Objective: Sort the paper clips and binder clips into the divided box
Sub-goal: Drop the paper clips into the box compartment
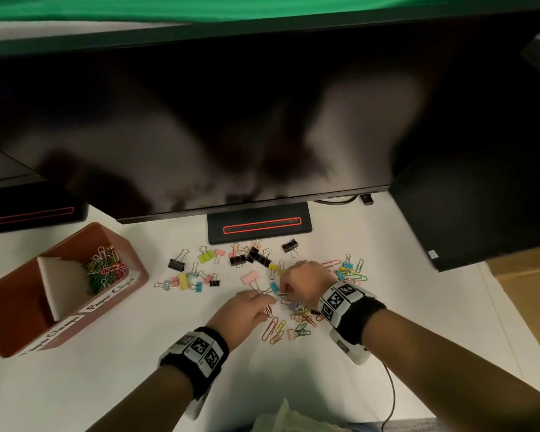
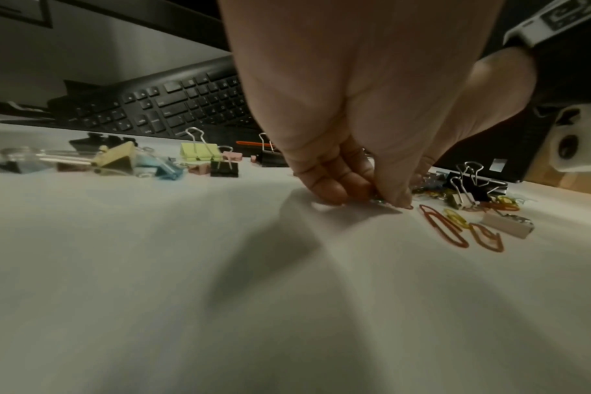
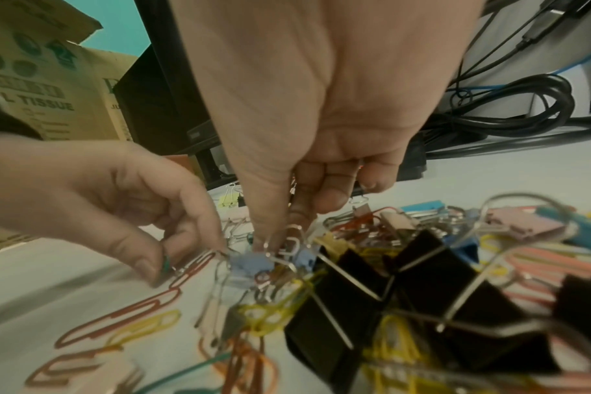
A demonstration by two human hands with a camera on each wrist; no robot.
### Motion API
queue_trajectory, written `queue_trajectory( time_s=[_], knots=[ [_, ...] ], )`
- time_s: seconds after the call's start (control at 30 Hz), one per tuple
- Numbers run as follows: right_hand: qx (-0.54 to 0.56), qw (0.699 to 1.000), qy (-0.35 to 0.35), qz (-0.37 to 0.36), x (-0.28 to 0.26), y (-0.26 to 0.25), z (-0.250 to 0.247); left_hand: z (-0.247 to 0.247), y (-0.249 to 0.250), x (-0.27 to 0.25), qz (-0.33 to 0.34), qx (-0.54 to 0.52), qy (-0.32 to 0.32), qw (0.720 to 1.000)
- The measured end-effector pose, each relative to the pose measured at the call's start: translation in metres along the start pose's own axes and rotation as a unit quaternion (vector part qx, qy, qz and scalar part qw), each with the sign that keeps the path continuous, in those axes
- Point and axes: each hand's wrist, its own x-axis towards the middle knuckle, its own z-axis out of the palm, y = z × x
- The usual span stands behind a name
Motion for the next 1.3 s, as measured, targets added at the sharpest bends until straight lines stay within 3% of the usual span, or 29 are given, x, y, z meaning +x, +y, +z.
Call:
queue_trajectory(
  time_s=[0.33,0.47,0.7,0.87,1.0,1.3],
  knots=[
    [-0.006,1.000,0.015,-0.015,0.003,0.001,-0.001,0.000,-0.003,0.019,-0.010,-0.013,0.072,0.997],
    [-0.005,1.000,0.005,-0.024,0.001,0.004,-0.001,0.000,-0.008,0.012,-0.019,0.003,0.069,0.997],
    [0.041,0.989,0.056,-0.128,-0.016,-0.006,0.007,0.001,-0.026,-0.008,-0.021,0.026,0.088,0.996],
    [-0.068,0.980,0.020,-0.186,-0.027,-0.038,0.033,-0.006,-0.034,-0.025,0.009,0.047,0.121,0.992],
    [-0.125,0.978,0.013,-0.167,-0.025,-0.052,0.046,-0.005,-0.043,-0.042,0.000,0.032,0.132,0.991],
    [-0.008,0.998,-0.009,-0.066,-0.003,-0.062,0.041,-0.020,-0.050,-0.057,-0.075,-0.038,0.150,0.985]
  ],
)
